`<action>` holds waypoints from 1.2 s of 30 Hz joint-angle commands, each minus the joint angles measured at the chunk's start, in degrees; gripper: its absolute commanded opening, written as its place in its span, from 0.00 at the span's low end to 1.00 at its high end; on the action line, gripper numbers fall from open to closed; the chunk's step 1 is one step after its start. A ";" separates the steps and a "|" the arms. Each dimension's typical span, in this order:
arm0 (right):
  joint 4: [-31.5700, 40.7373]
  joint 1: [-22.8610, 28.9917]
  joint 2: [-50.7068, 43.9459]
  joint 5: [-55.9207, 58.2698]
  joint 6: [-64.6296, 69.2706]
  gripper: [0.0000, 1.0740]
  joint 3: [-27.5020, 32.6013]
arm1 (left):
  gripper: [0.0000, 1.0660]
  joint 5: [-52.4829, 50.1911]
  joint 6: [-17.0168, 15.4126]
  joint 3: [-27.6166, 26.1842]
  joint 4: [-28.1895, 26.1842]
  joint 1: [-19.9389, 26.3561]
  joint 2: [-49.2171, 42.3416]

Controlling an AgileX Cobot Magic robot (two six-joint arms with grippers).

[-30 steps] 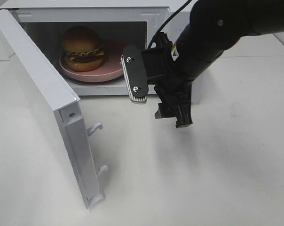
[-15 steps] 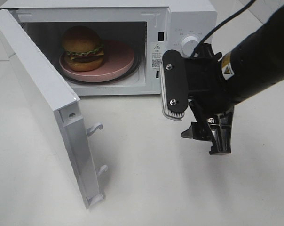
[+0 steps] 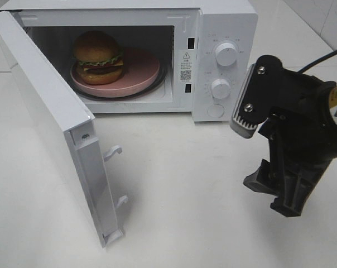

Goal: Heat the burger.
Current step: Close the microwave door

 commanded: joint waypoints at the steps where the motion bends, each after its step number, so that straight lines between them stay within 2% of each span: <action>1: 0.11 -0.17 -4.18 4.24 9.34 0.71 0.57 | 0.92 0.11 -0.06 0.11 -0.06 0.17 -0.29; 2: -0.17 -0.17 -6.36 7.05 14.73 0.71 0.57 | 0.92 0.11 -0.06 0.11 -0.06 0.17 -0.29; 9: -0.06 -0.17 -13.01 18.16 25.27 0.71 0.57 | 0.92 0.11 -0.06 0.11 -0.06 0.17 -0.29; 19: -0.06 -0.17 -23.20 28.48 26.93 0.71 0.57 | 0.92 0.11 -0.06 0.11 -0.06 0.17 -0.29; 21: -0.34 -0.29 -29.62 30.25 26.93 0.71 1.43 | 0.92 0.11 -0.06 0.11 -0.06 0.17 -0.29; 23: -0.29 -0.52 -31.00 30.25 26.93 0.71 1.89 | 0.92 0.11 -0.06 0.11 -0.06 0.17 -0.29; 26: -0.23 -2.41 -35.24 30.37 26.93 0.71 4.01 | 0.92 0.11 -0.06 0.11 -0.06 0.17 -0.29; 27: -0.29 -4.58 -37.87 30.37 26.93 0.71 5.27 | 0.92 0.11 -0.06 0.11 -0.06 0.17 -0.29; 30: -0.29 -5.96 -39.08 30.37 26.93 0.71 5.84 | 0.92 0.11 -0.06 0.11 -0.06 0.17 -0.29; 32: -0.23 -10.31 -42.11 30.31 26.93 0.71 7.10 | 0.92 0.11 -0.06 0.11 -0.06 0.17 -0.29; 36: -0.23 -13.75 -44.86 29.68 26.93 0.71 7.51 | 0.92 0.11 -0.06 0.11 -0.06 0.17 -0.29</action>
